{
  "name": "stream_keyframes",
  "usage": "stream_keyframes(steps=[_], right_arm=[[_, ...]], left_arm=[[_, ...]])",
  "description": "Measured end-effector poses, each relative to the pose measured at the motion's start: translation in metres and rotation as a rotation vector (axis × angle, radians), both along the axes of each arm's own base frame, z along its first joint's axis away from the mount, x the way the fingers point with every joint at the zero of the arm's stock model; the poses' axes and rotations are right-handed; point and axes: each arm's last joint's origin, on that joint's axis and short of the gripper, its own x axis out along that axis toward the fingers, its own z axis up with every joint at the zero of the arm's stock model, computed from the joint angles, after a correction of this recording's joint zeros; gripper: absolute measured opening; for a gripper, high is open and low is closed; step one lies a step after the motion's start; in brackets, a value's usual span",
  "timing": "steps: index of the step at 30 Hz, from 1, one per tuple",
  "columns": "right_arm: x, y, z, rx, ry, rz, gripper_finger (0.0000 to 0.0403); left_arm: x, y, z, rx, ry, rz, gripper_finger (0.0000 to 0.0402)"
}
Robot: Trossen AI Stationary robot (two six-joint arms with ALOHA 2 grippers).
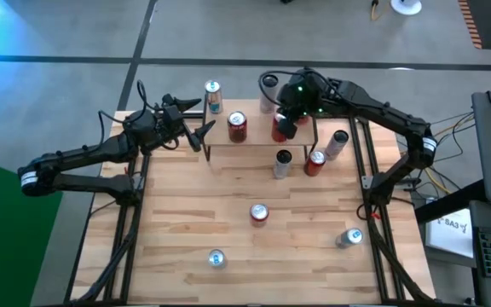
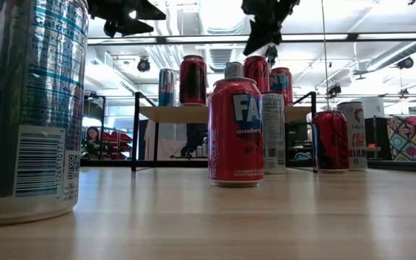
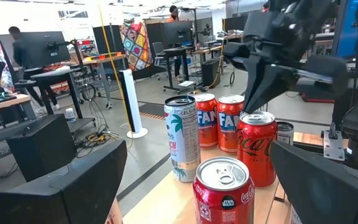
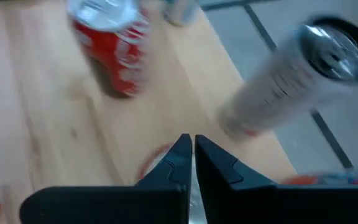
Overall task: Place canned beverage on shelf
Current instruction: Adjust the red black soda can from the shelf
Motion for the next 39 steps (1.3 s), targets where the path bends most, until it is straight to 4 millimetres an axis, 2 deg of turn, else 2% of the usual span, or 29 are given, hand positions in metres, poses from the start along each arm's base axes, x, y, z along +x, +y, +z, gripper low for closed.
stream_keyframes(steps=[8, 27, 39], right_arm=[[-0.002, -0.001, -0.007, 0.032, 0.028, -0.002, 0.0012], [-0.005, 0.000, -0.009, 0.050, 0.063, -0.004, 0.0012], [-0.011, 0.005, 0.007, 0.013, 0.014, 0.012, 0.0012]], left_arm=[[0.000, 0.000, 0.000, 0.000, 0.000, 0.000, 0.0382], [0.000, 0.000, 0.000, 0.000, -0.001, 0.000, 0.0382], [0.000, 0.000, 0.000, -0.008, -0.006, -0.007, 0.0382]])
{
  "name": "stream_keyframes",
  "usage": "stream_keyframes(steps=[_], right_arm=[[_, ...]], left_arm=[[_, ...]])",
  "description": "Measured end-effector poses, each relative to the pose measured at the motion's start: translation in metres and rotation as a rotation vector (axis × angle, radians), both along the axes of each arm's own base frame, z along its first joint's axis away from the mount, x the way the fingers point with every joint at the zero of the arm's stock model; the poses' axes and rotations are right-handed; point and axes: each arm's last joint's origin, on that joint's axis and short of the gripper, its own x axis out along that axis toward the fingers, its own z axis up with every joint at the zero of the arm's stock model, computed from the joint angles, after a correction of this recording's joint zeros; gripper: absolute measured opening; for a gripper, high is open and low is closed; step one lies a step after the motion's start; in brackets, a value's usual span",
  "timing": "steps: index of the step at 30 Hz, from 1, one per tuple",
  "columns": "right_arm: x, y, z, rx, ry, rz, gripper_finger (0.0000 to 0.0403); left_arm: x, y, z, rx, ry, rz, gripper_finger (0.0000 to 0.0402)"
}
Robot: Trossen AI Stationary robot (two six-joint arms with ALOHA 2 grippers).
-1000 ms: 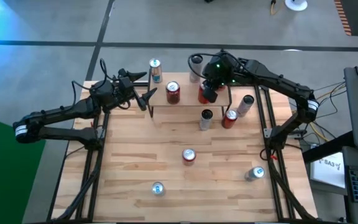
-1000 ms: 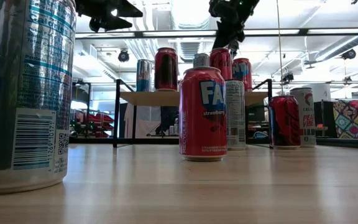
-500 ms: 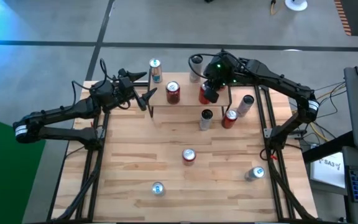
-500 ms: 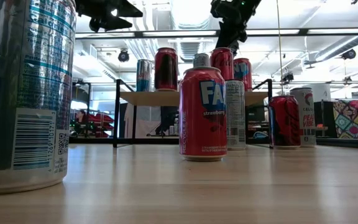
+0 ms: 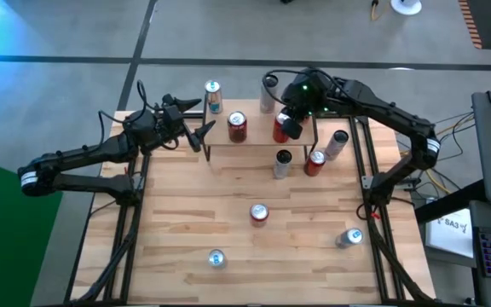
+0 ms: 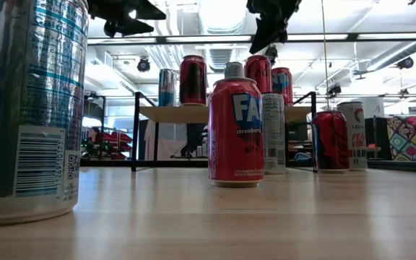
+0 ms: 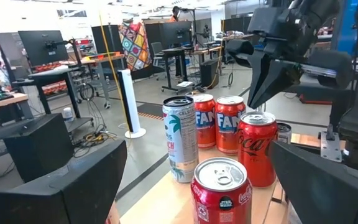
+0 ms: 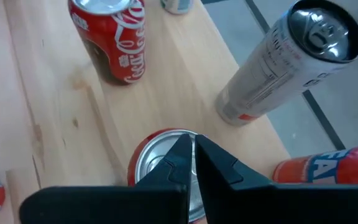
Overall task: Place canned beverage on shelf
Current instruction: Adjust the red black soda can from the shelf, then put the white pink soda can on the shelf
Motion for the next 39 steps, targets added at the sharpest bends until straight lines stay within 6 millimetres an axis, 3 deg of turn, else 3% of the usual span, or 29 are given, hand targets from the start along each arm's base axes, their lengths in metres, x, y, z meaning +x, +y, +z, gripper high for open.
stream_keyframes(steps=[11, 17, 26, 32, 39], right_arm=[[-0.009, 0.039, 0.019, 0.051, -0.081, 0.030, 0.0012], [-0.012, 0.065, 0.015, 0.265, -0.052, 0.027, 0.0012], [-0.011, 0.095, -0.021, 0.534, 0.217, -0.221, 0.0012], [-0.006, 0.111, -0.037, 0.409, 0.316, -0.332, 0.0012], [0.007, 0.115, -0.060, 0.340, 0.237, -0.334, 0.0012]], left_arm=[[0.002, -0.004, 0.004, -0.003, -0.043, -0.067, 0.0382], [0.002, -0.005, 0.004, -0.006, -0.055, -0.071, 0.0382], [0.002, -0.004, 0.005, -0.015, -0.070, -0.072, 0.0382], [0.002, -0.005, 0.005, -0.044, -0.085, -0.076, 0.0382], [0.005, -0.013, 0.004, -0.088, -0.101, -0.196, 0.0382]])
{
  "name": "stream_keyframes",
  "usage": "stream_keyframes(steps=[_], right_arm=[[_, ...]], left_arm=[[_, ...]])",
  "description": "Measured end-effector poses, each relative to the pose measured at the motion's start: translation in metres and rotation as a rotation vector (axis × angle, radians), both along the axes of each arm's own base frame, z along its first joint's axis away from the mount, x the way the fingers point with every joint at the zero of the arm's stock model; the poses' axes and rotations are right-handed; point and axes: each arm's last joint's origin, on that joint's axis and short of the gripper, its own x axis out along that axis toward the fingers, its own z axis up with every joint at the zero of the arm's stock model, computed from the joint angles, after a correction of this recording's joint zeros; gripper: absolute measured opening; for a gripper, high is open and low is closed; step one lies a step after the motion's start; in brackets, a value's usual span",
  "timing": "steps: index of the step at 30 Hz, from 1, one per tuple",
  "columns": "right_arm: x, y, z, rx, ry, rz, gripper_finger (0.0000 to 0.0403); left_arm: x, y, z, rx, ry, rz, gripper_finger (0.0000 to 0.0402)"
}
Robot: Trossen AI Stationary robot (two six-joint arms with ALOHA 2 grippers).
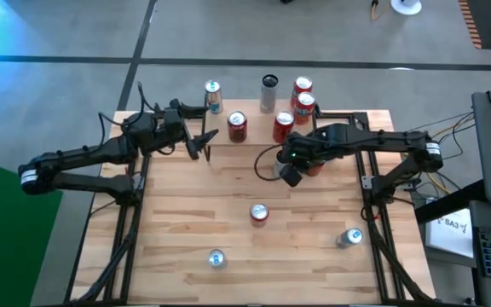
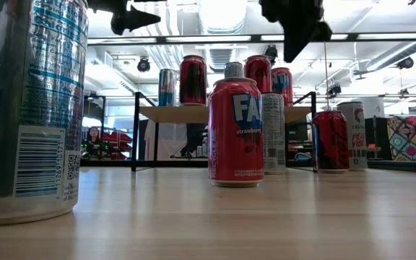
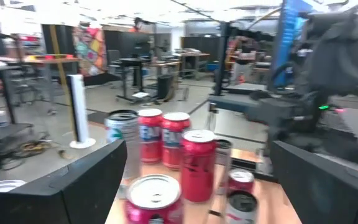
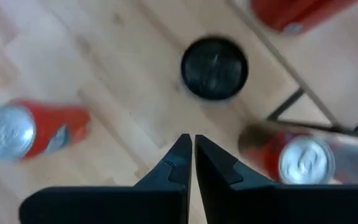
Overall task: Place canned beverage on shelf
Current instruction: Put the white pink soda can on the shelf
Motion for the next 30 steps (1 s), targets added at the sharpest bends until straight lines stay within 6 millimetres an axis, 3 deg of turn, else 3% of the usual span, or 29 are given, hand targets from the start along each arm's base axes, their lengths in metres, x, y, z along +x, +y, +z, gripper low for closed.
stream_keyframes(steps=[5, 12, 21, 30], right_arm=[[0.010, 0.001, -0.022, -0.153, -0.035, 0.019, 0.0013], [0.008, 0.002, -0.029, -0.127, -0.044, -0.010, 0.0023], [0.010, 0.002, -0.024, -0.092, -0.089, -0.085, 0.0156], [0.020, 0.001, -0.038, -0.098, -0.119, -0.183, 0.0273]], left_arm=[[0.004, -0.009, -0.006, -0.009, 0.016, -0.057, 0.0382], [0.005, -0.017, -0.007, -0.002, 0.021, -0.093, 0.0382], [0.005, -0.017, -0.008, 0.007, 0.027, -0.091, 0.0382], [0.005, -0.017, -0.008, 0.029, 0.035, -0.087, 0.0382]])
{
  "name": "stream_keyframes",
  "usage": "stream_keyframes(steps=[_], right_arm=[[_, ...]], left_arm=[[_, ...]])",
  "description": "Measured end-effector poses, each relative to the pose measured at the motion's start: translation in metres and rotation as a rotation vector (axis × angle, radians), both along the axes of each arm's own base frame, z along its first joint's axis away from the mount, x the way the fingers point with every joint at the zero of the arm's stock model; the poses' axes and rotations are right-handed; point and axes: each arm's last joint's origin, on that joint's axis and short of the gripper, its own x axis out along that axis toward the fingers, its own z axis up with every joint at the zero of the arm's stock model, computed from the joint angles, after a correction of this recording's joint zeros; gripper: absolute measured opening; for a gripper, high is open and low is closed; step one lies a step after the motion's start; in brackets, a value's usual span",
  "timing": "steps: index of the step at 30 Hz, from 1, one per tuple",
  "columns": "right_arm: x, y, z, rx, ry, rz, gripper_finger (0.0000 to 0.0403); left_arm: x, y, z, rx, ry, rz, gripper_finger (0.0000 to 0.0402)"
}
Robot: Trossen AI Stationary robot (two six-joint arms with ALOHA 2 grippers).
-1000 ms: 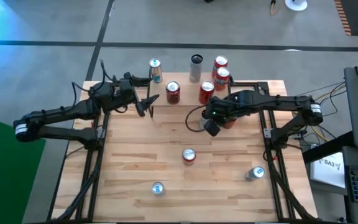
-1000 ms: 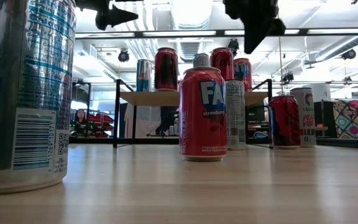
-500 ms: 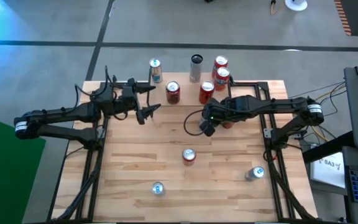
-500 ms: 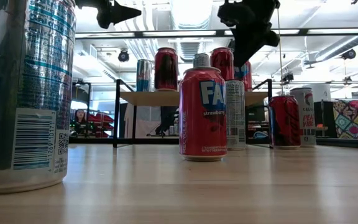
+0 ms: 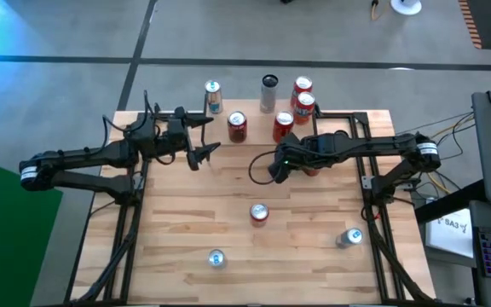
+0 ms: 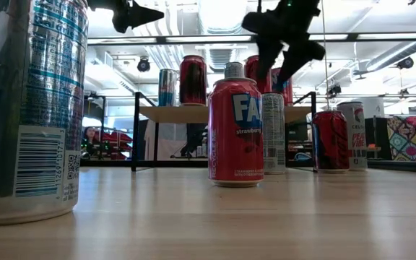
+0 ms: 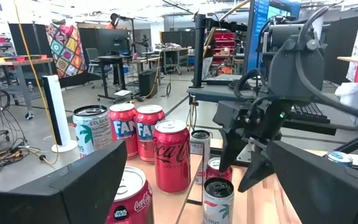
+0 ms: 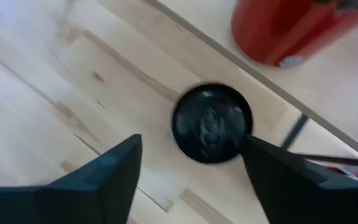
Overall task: Place canned beverage on shelf
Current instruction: Put the white pink soda can on the shelf
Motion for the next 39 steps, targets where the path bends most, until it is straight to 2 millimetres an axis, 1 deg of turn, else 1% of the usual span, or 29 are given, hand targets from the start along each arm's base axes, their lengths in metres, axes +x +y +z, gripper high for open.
stream_keyframes(steps=[2, 5, 10, 15, 21, 24, 29, 39], right_arm=[[0.004, 0.000, -0.002, -0.003, -0.021, -0.013, 0.0292], [0.007, -0.002, -0.007, -0.015, 0.003, -0.033, 0.0316], [0.009, -0.004, -0.014, -0.014, 0.022, -0.074, 0.0339], [0.011, -0.004, -0.018, -0.025, 0.026, -0.099, 0.0343], [0.019, -0.006, -0.030, -0.062, 0.056, -0.122, 0.0343], [0.021, -0.007, -0.032, -0.080, 0.062, -0.136, 0.0340], [0.018, -0.006, -0.027, -0.067, 0.041, -0.146, 0.0336], [0.012, -0.005, -0.019, -0.058, 0.020, -0.160, 0.0345]], left_arm=[[0.000, 0.000, 0.000, 0.004, 0.001, 0.000, 0.0382], [0.000, 0.000, 0.000, 0.007, 0.003, 0.000, 0.0382], [0.000, 0.000, -0.001, 0.006, 0.009, 0.000, 0.0382], [0.000, 0.000, -0.001, 0.004, 0.016, 0.000, 0.0382], [0.000, 0.000, -0.002, 0.003, 0.019, 0.000, 0.0382], [0.000, 0.000, -0.002, 0.003, 0.019, 0.000, 0.0382], [0.000, 0.000, -0.002, 0.003, 0.020, 0.000, 0.0382], [0.000, 0.000, -0.002, 0.002, 0.025, 0.000, 0.0382]])
